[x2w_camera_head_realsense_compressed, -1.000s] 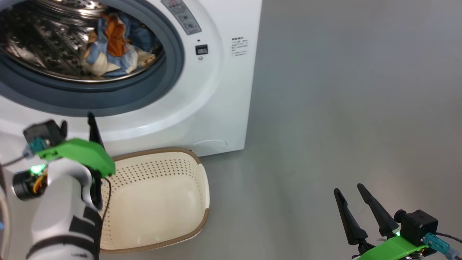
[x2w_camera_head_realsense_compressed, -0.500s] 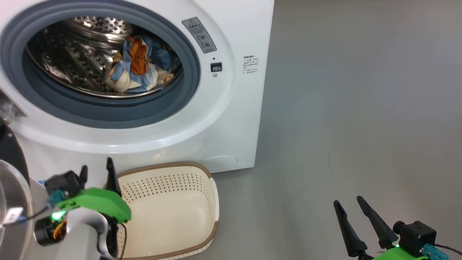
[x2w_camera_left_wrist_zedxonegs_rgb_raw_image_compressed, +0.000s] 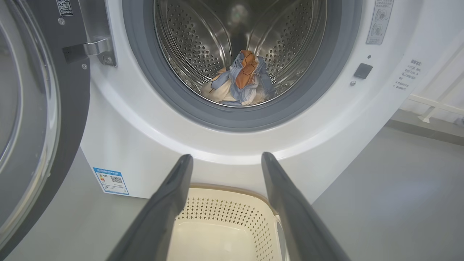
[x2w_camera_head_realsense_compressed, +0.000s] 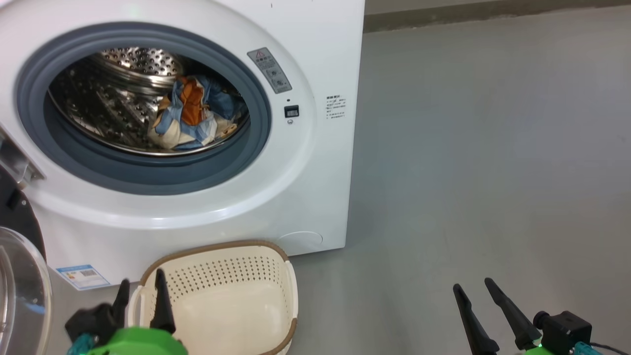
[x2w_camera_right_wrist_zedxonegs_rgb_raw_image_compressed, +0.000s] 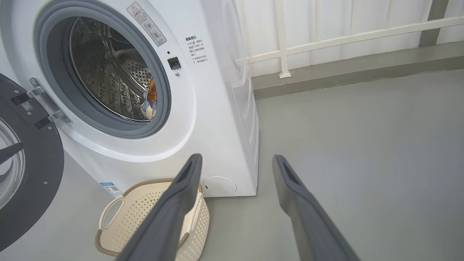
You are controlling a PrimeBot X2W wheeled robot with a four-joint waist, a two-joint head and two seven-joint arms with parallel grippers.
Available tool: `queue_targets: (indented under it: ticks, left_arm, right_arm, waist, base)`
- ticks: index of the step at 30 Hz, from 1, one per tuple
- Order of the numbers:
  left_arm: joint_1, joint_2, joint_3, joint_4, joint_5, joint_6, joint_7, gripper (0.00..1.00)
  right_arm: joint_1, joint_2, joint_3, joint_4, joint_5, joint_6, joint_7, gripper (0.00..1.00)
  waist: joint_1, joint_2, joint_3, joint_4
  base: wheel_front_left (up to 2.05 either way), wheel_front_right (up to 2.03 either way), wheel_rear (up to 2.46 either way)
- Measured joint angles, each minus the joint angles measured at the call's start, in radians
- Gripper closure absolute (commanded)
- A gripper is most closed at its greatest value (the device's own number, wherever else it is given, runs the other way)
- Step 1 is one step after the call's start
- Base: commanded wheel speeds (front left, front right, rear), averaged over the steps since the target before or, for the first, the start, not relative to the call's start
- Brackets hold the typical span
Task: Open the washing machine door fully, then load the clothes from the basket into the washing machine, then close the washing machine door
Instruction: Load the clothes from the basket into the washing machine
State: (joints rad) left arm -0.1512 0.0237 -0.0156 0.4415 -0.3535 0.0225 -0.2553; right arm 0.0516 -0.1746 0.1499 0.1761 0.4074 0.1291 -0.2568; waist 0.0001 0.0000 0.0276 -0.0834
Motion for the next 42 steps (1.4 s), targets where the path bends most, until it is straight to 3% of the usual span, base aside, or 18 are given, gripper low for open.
queue_targets:
  ticks: [20, 42]
  left_arm:
    - [0.234, 0.014, 0.007, -0.211, -0.030, 0.026, 0.000, 0.00]
    - [0.280, 0.015, 0.021, -0.241, -0.030, 0.026, 0.000, 0.00]
  right_arm:
    - [0.013, -0.024, 0.031, 0.013, -0.001, 0.000, 0.000, 0.00]
    - [0.015, -0.026, 0.044, 0.022, -0.001, 0.000, 0.000, 0.00]
  waist:
    - [0.0000, 0.0000, -0.082, 0.021]
    - [0.0000, 0.0000, -0.108, 0.029]
  base:
    - [0.00, 0.00, 0.00]
    - [0.00, 0.00, 0.00]
